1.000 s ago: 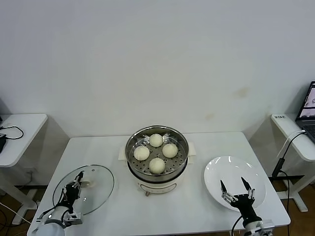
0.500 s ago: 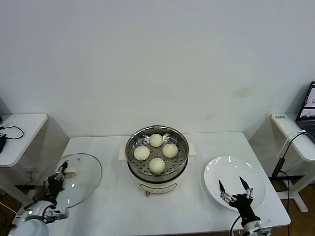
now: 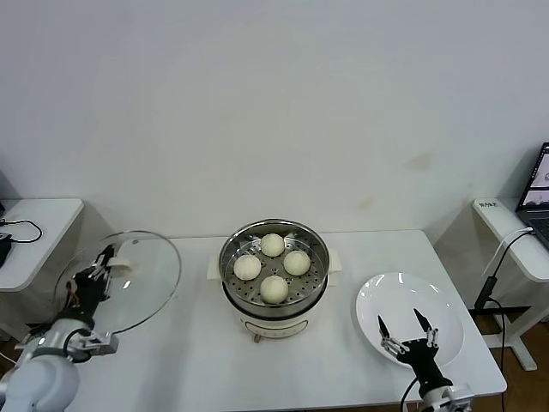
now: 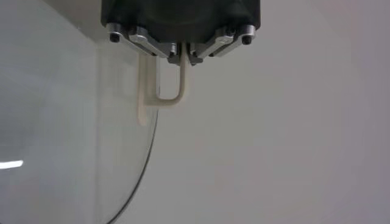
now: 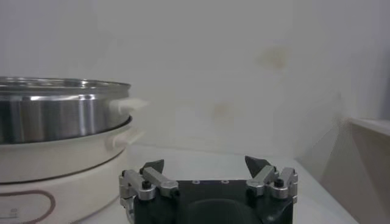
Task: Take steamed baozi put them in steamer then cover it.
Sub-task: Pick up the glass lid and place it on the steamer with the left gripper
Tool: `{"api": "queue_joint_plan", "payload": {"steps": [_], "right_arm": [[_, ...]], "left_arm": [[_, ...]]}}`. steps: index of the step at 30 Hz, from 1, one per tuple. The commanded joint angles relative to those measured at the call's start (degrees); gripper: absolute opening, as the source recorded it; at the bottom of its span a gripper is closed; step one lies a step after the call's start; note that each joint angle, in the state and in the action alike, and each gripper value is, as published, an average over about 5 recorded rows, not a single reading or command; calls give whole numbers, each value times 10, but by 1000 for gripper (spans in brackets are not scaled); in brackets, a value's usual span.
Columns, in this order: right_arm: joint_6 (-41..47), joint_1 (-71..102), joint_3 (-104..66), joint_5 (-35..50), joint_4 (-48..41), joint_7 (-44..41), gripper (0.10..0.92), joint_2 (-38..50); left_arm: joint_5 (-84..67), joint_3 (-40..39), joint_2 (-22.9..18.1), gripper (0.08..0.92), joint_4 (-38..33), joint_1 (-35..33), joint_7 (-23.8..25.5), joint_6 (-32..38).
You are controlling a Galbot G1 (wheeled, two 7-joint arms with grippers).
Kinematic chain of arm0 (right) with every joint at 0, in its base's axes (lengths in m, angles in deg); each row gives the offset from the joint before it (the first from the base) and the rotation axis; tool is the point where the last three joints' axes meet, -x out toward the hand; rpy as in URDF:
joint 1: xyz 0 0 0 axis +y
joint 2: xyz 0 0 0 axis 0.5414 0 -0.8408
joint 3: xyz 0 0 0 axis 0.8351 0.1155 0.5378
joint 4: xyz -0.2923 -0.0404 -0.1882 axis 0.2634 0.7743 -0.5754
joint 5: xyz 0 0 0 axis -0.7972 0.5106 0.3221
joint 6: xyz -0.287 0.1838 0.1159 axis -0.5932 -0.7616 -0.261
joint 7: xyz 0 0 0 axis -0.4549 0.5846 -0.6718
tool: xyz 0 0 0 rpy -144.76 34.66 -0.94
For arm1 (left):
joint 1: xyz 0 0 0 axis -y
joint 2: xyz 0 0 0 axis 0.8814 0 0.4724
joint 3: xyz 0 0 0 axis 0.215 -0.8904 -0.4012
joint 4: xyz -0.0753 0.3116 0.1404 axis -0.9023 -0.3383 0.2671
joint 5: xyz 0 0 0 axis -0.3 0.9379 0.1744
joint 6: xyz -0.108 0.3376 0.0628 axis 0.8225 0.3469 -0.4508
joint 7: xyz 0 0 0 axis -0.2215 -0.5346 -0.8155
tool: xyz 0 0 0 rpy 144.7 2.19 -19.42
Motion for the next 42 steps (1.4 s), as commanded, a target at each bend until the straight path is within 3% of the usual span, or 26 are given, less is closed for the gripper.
{"api": "queue_joint_plan", "payload": {"steps": [1, 10, 18, 31, 42], "right_arm": [[-3, 3, 5, -31, 7, 3, 823, -7], [-8, 6, 20, -97, 6, 11, 823, -30], [-8, 0, 17, -132, -7, 15, 823, -41], [-5, -3, 18, -152, -23, 17, 823, -46], [-8, -2, 29, -158, -30, 16, 823, -47]], "left_arm": [[-29, -169, 25, 141, -68, 109, 40, -103], [47, -313, -22, 141, -40, 208, 84, -159], [173, -391, -115, 141, -8, 271, 131, -183], [327, -445, -234, 141, 24, 296, 219, -207], [339, -442, -278, 141, 67, 291, 224, -219]]}}
